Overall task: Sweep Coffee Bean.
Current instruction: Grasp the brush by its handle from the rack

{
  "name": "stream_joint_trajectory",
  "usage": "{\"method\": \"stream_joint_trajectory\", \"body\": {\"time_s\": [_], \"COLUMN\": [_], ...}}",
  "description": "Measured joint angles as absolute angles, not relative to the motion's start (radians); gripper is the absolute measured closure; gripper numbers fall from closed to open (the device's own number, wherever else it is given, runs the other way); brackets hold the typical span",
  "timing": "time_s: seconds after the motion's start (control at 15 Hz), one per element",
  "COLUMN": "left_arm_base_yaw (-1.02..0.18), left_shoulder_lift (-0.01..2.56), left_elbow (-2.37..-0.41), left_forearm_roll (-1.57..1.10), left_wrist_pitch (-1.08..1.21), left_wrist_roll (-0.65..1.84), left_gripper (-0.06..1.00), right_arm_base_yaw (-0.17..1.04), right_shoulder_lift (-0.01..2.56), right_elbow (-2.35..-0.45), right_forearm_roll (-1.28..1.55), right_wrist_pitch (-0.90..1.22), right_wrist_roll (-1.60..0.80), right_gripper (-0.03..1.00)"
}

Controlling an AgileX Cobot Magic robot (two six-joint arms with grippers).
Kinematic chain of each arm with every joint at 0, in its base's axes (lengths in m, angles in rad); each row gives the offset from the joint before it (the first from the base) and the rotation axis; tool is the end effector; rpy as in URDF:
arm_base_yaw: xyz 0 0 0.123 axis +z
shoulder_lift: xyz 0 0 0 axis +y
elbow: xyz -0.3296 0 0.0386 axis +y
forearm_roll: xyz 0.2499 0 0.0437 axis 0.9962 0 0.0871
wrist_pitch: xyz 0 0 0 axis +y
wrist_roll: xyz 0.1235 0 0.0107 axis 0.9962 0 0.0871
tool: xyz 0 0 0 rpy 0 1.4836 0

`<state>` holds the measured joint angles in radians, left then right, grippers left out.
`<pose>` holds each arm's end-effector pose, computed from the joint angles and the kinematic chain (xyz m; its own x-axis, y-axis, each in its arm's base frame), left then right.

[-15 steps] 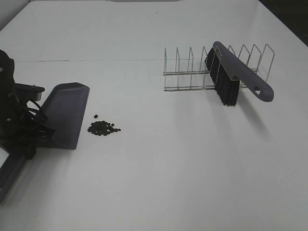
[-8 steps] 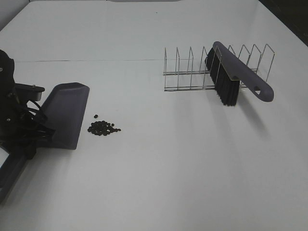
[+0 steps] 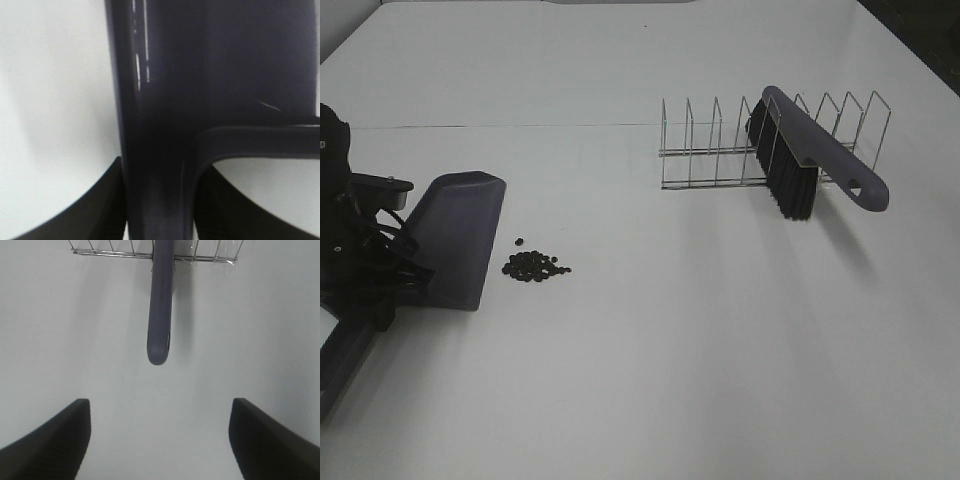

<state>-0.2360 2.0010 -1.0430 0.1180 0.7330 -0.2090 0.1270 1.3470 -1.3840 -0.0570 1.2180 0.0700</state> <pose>0.3409 -0.0719 0.1037 -0.9932 0.1150 0.0198 0.1162 0.9899 0.0817 0.2681 0.0275 0.3959 -0.8850 -0.0624 -0.4614 -0.0577 0.9980 -0.0243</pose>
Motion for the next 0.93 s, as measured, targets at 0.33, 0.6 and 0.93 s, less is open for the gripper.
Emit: {"method": "stream_joint_trajectory", "body": {"time_s": [0.33,0.6,0.93], "left_arm_base_yaw": [-0.237,-0.237,-0.237], "left_shoulder_lift": [1.860,1.768,1.768], "left_elbow": [-1.026,-1.025,-1.025], "left_forearm_roll": [0.124,0.124,0.123], "left_wrist_pitch": [0.782,0.789,0.798], "left_wrist_roll": [-0.205,-0.188,-0.174], "left_gripper": [0.60,0.60,0.60], "right_arm_base_yaw": [0.127,0.127,0.127], "right_shoulder_lift": [1.577,1.785,1.967], "right_elbow": [-1.555,-1.726,-1.862], "right_forearm_roll": [-0.056,-0.056,-0.047], "right_wrist_pitch": [1.218,1.220,1.219], "right_wrist_roll": [0.060,0.060,0.060], "right_gripper": [0.24,0.24,0.24]}}
